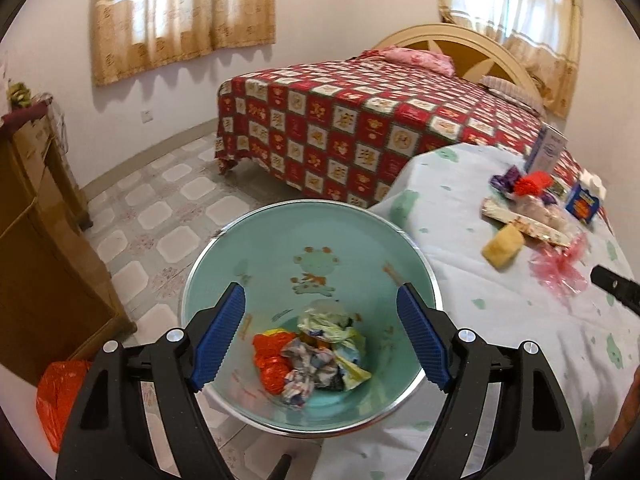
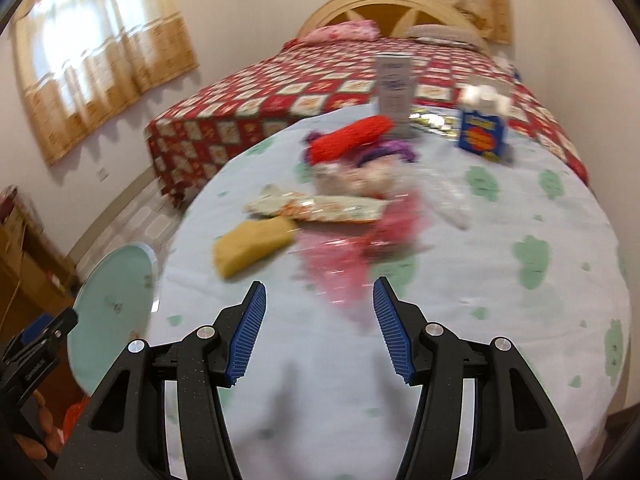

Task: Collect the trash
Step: 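Grasp the pink plastic bag with the right tool while the left tool grasps the yellow sponge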

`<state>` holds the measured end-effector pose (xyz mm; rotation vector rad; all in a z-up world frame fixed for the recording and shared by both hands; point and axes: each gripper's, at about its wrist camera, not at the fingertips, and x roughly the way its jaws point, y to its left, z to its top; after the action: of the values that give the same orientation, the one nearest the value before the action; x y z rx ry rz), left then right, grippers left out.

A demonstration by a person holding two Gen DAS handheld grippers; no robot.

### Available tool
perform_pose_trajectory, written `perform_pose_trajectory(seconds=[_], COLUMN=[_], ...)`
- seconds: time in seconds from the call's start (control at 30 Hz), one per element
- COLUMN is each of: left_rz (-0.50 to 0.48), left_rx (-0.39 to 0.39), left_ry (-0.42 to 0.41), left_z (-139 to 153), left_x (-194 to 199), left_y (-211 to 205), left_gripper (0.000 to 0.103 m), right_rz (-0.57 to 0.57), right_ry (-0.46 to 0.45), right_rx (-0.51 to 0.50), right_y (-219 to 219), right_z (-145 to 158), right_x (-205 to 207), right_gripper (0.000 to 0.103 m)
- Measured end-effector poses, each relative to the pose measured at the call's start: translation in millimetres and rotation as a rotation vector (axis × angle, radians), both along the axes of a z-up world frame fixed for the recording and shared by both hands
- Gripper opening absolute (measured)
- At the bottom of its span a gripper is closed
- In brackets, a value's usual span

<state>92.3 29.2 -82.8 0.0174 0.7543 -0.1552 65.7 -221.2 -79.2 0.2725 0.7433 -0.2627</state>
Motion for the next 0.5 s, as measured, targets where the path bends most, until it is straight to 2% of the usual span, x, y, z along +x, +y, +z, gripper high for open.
perform_pose_trajectory(seconds=[0.17, 0.33, 0.4, 0.5], left_rz=[-0.059, -0.097, -0.101, -0.108], left_rx=[0.025, 0.037, 0.044, 0.05], left_ry=[0.008, 0.005, -0.002, -0.006], left_z=[0.1, 4.3, 7.8, 10.9], left_x=[-0.6, 0.7, 1.9, 4.0], left_y=[-23.9, -39.6, -43.7, -48.7], left_gripper=[0.077, 0.077, 0.077, 0.077], right_rz=[-0.067, -0.046, -0.038, -0.022], right_ry=[0.02, 0.022, 0.045, 0.078], right_rx=[0.048, 0.09, 0.12, 0.16], right_y=[-32.0, -34.6, -33.8, -29.1], right_z=[-4.2, -9.8, -15.4, -26.7], right_x=[2.9, 22.9, 34.2, 48.0], right_gripper=[0.056, 0.057, 0.06, 0.058])
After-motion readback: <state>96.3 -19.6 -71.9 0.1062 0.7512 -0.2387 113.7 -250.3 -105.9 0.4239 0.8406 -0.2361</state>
